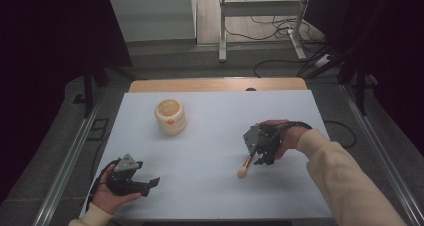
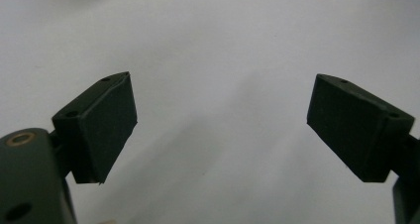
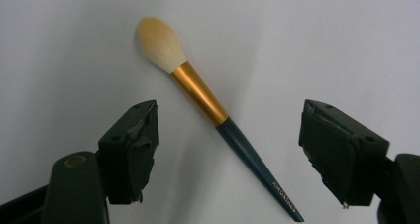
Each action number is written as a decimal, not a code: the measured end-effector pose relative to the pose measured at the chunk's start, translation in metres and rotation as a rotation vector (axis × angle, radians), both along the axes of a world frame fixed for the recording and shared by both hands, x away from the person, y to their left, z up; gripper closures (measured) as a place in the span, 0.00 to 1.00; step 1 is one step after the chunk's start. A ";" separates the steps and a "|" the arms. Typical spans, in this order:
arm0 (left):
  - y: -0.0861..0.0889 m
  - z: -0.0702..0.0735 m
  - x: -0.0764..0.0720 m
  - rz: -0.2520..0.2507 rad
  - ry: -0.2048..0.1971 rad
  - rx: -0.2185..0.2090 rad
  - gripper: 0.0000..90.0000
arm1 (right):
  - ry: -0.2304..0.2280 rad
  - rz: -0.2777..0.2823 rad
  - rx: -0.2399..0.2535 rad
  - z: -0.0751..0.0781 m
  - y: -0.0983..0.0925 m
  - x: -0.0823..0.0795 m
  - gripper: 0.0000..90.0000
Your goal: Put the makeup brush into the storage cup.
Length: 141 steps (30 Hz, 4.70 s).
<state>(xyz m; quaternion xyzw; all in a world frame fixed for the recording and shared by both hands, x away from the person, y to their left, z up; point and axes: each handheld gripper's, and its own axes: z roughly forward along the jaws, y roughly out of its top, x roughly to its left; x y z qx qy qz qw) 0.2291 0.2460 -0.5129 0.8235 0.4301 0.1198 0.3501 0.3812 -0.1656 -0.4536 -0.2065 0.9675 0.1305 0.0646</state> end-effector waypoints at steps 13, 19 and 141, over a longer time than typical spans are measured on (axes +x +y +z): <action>0.003 0.000 -0.006 0.024 0.003 -0.012 0.14 | -0.001 0.101 -0.029 -0.001 0.006 0.002 0.30; 0.003 0.000 -0.010 0.048 0.007 -0.013 0.15 | 0.004 0.156 -0.036 -0.003 0.012 0.004 0.33; 0.000 0.002 -0.005 -0.041 -0.010 -0.031 0.17 | 0.051 0.071 0.117 0.022 0.012 0.015 0.88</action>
